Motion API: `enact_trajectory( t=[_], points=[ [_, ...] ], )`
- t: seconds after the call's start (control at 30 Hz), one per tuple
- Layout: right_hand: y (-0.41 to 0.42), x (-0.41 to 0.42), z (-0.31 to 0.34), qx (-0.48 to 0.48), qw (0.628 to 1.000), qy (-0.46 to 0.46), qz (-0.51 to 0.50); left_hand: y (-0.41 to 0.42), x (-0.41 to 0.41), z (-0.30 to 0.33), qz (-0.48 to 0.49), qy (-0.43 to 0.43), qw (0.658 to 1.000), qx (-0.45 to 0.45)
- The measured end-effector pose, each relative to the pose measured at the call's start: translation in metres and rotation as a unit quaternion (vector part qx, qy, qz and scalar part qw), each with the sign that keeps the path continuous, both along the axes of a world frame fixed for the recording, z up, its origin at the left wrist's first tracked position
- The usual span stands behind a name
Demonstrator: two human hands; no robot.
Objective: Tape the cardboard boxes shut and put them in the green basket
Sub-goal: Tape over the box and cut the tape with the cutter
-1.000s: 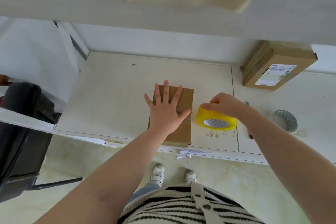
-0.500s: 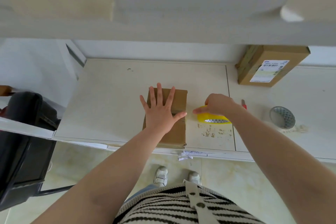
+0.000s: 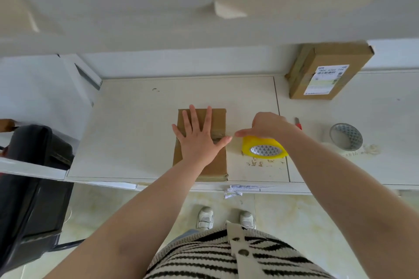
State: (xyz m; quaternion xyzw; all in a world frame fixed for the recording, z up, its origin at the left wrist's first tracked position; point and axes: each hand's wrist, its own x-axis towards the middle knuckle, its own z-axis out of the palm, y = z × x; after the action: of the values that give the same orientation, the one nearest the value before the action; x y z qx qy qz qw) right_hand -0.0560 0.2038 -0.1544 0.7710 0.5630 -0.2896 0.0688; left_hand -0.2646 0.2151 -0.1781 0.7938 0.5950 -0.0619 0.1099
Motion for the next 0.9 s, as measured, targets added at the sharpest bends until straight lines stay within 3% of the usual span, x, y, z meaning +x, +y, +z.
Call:
enact_trajectory(
  t=[0.3,0.4,0.5,0.57,0.63,0.73,0.9],
  points=[
    [-0.002,0.001,0.001,0.039,0.998,-0.038,0.016,0.001,-0.004,-0.001,-0.006,-0.012,1.000,-0.006],
    [-0.002,0.002,0.003,0.029,1.000,-0.007,0.002,0.001,-0.004,-0.001,-0.009,-0.008,1.000,-0.012],
    [-0.014,0.013,0.002,0.142,0.977,0.098,-0.128,0.002,-0.004,-0.001,-0.015,-0.005,1.000,-0.013],
    [-0.031,0.033,-0.008,0.245,0.933,0.056,-0.255,0.003,-0.004,-0.001,-0.018,0.001,1.000,-0.014],
    [-0.052,0.049,-0.022,0.207,0.931,-0.015,-0.299,0.003,-0.003,-0.001,-0.018,0.003,1.000,-0.017],
    [-0.076,0.054,-0.046,0.083,0.953,-0.036,-0.288,0.004,-0.003,-0.001,-0.017,0.000,1.000,-0.019],
    [-0.087,0.056,-0.057,0.114,0.928,0.026,-0.353,0.004,-0.004,-0.001,-0.018,0.004,1.000,-0.021]
  ],
)
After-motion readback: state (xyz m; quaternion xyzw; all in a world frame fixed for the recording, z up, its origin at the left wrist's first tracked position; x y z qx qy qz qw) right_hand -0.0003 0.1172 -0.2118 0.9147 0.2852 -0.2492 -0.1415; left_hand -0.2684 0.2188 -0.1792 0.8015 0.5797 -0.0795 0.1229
